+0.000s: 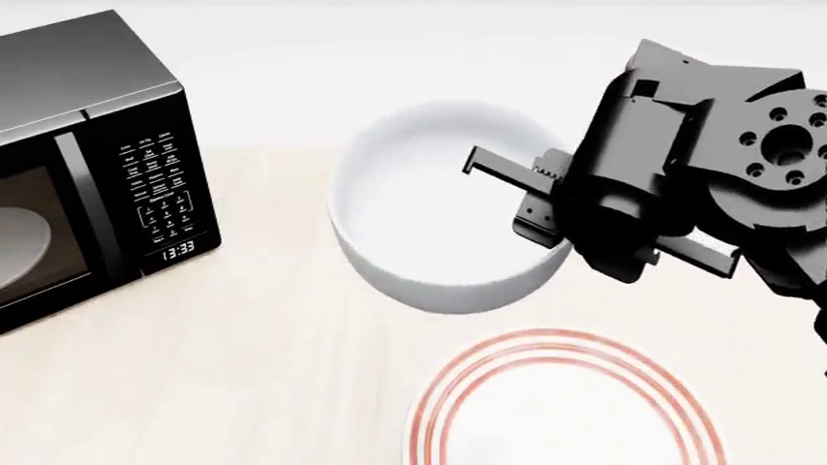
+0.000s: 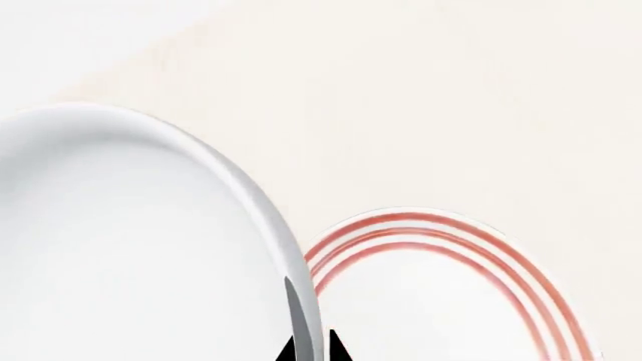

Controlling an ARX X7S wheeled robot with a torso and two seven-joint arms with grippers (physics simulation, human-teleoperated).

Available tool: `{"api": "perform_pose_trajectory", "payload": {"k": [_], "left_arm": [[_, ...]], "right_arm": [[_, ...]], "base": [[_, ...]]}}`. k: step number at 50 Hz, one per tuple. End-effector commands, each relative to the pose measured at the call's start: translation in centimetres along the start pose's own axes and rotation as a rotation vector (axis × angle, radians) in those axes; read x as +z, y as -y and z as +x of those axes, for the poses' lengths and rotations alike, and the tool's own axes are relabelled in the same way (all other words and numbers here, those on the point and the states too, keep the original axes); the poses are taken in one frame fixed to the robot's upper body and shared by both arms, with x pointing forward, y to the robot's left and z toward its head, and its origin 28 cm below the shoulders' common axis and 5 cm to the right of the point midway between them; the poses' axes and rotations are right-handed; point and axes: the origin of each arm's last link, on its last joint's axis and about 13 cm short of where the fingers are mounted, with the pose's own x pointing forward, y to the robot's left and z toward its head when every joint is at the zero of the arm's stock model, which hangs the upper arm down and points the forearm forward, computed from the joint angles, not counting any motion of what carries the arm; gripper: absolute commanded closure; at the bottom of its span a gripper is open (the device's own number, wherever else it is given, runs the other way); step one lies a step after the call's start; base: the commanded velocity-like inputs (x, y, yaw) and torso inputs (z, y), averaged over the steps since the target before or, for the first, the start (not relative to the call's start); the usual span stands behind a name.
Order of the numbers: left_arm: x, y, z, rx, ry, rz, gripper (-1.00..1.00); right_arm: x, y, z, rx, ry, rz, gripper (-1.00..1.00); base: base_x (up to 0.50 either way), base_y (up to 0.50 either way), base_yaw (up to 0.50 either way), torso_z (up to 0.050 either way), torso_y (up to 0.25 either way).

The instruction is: Put the white bowl to the right of the plate.

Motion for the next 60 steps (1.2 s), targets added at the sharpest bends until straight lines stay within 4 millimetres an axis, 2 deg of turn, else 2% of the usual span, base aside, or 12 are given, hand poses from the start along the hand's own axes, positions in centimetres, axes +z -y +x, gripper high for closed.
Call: {"api": "perform_pose_trajectory", "payload": {"k": [1, 8, 18, 30, 37, 45, 54, 60], "left_arm": [[-0.2, 0.2, 0.1, -0.002, -0.004, 0.009, -1.0], [-0.2, 0.2, 0.1, 0.001, -0.006, 0.016, -1.0], [-0.2, 0.2, 0.1, 0.003, -0.007, 0.019, -1.0], [-0.3, 0.6, 0.1, -0.013, -0.007, 0.022, -1.0], [-0.4, 0.8, 0.1, -0.018, -0.007, 0.024, -1.0], [-0.4, 1.1, 0.1, -0.03, -0.008, 0.03, -1.0], [-0.4, 1.2, 0.1, -0.034, -0.007, 0.031, -1.0], [-0.4, 1.3, 0.1, -0.036, -0.009, 0.033, -1.0]], "right_arm": [[1.7, 3.7, 0.6, -0.048, 0.037, 0.098, 1.0], [2.9, 6.5, 0.5, -0.077, 0.048, 0.191, 1.0], [3.9, 9.6, 1.0, -0.137, 0.059, 0.285, 1.0], [4.5, 13.7, 0.7, -0.184, 0.067, 0.423, 1.0], [4.4, 15.0, 0.1, -0.209, 0.075, 0.476, 1.0], [4.4, 16.5, 0.4, -0.246, 0.074, 0.516, 1.0], [4.3, 19.0, 0.0, -0.302, 0.086, 0.578, 1.0], [4.3, 19.7, -0.6, -0.311, 0.094, 0.603, 1.0]], "base": [[0.0, 0.0, 0.0, 0.0, 0.0], [0.0, 0.0, 0.0, 0.0, 0.001], [0.0, 0.0, 0.0, 0.0, 0.0], [0.0, 0.0, 0.0, 0.0, 0.001], [0.0, 0.0, 0.0, 0.0, 0.0], [0.0, 0.0, 0.0, 0.0, 0.0], [0.0, 0.0, 0.0, 0.0, 0.001], [0.0, 0.0, 0.0, 0.0, 0.0]]}}
